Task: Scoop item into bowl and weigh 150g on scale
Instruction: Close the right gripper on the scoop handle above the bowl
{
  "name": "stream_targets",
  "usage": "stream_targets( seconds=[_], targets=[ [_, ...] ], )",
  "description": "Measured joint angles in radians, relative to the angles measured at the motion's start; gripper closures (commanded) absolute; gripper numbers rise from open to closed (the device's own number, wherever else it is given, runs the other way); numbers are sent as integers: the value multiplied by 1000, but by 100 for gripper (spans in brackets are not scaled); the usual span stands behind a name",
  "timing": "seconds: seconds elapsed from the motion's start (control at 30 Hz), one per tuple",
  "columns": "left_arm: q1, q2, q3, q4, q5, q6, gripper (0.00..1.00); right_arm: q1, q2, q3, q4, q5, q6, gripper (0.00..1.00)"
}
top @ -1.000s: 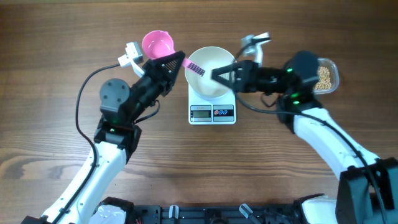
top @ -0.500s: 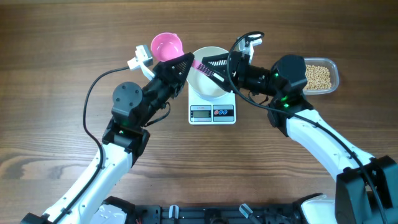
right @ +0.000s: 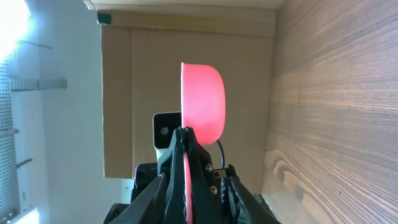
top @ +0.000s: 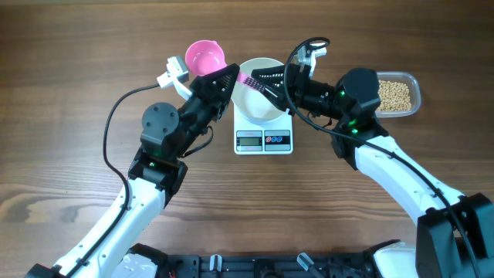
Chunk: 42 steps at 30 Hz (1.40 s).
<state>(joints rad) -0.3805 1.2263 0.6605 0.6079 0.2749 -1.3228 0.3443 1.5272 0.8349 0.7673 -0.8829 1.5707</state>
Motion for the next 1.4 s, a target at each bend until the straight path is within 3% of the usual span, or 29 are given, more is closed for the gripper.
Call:
stream_targets(
  seconds=[1.4],
  targets=[
    [-21, 0, 0, 0, -25, -6, 96, 0, 0, 0, 0, -37, 68, 73]
  ],
)
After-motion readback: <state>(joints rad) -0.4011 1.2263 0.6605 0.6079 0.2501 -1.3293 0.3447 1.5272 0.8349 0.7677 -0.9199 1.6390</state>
